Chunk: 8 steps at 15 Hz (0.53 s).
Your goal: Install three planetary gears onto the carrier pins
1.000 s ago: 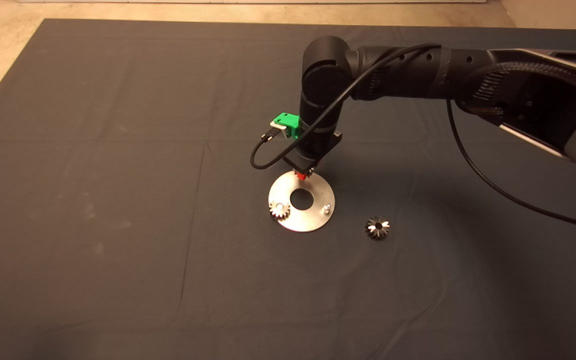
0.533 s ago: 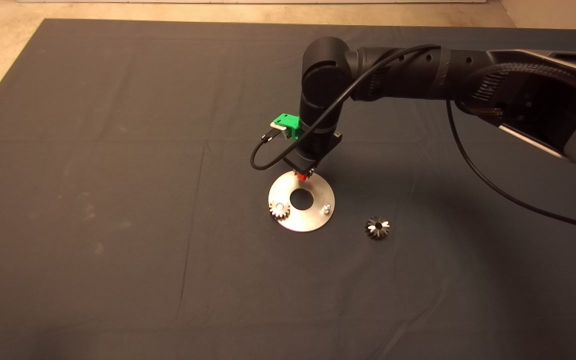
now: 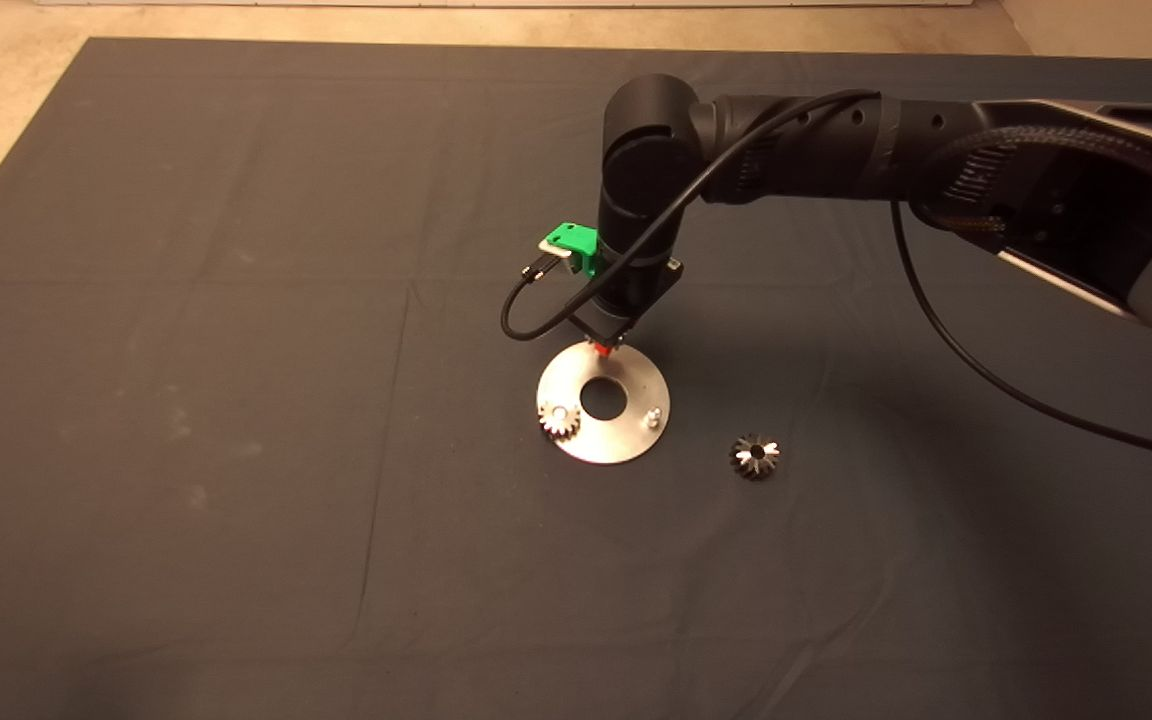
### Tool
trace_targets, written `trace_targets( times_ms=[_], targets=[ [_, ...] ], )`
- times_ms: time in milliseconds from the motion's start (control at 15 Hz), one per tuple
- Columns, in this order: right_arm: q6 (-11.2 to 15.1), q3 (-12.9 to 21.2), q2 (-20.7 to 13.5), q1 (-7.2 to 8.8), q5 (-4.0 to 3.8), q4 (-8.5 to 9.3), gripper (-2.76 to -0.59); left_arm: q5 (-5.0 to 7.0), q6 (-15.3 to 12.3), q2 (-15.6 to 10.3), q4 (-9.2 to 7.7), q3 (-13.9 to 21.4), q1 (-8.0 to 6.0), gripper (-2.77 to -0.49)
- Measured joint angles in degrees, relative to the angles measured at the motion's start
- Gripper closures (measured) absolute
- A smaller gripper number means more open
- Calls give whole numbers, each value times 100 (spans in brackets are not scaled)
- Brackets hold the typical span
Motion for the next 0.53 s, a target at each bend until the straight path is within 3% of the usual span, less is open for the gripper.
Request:
trace_targets(
  times_ms=[533],
  targets=[
    [0, 8, 2, -30, 10, -105, -94, 2, 19, -10, 0, 0, 0, -204]
  ],
)
